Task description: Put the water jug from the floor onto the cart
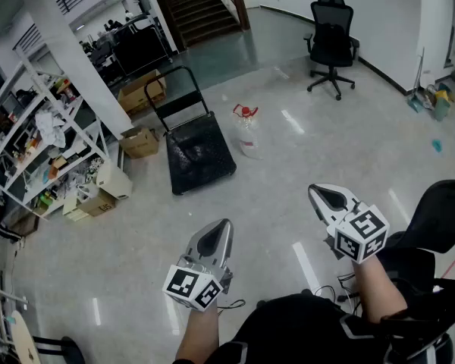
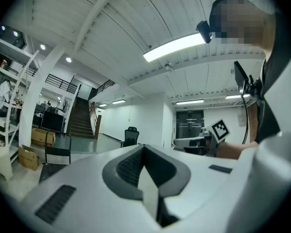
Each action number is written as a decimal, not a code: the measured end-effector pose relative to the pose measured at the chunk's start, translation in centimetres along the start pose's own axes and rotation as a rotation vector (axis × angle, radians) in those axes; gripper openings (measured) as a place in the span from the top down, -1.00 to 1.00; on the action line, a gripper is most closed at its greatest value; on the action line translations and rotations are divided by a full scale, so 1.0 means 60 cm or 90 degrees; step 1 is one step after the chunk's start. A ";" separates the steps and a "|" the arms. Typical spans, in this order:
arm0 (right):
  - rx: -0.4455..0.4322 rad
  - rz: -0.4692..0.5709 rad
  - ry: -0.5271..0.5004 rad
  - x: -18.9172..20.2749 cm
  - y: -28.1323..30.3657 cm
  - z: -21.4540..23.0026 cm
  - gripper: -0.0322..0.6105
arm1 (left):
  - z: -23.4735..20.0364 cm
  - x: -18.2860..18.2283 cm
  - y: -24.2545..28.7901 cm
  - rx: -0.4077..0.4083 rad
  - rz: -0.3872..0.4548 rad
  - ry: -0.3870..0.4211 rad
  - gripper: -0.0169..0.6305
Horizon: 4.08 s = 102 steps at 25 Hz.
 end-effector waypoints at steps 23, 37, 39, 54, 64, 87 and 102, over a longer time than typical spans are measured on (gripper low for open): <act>-0.006 0.012 0.004 -0.005 0.005 -0.040 0.89 | -0.004 0.005 -0.034 0.006 -0.002 0.004 0.96; 0.023 -0.013 0.000 0.026 0.070 -0.123 0.89 | -0.108 0.032 -0.085 0.008 0.009 -0.028 0.96; 0.024 -0.018 0.001 0.033 0.081 -0.128 0.89 | -0.121 0.036 -0.080 0.018 0.006 -0.024 0.96; -0.001 -0.007 0.002 0.006 0.274 0.075 0.89 | -0.243 0.005 0.167 -0.001 -0.019 0.004 0.96; -0.014 0.012 0.009 -0.033 0.381 0.282 0.89 | -0.313 -0.015 0.367 -0.054 -0.029 0.038 0.96; 0.064 0.004 0.017 -0.103 0.850 0.462 0.89 | -0.737 -0.057 0.657 0.015 0.008 0.031 0.96; 0.022 -0.016 0.023 -0.121 1.140 0.516 0.89 | -0.951 -0.059 0.793 0.005 -0.016 0.000 0.96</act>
Point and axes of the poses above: the fingertips, and each gripper's own axes: y forward along the fingers, z to its right, x out of its underside, the point moved 2 cm from there along -y, backward along the fingers
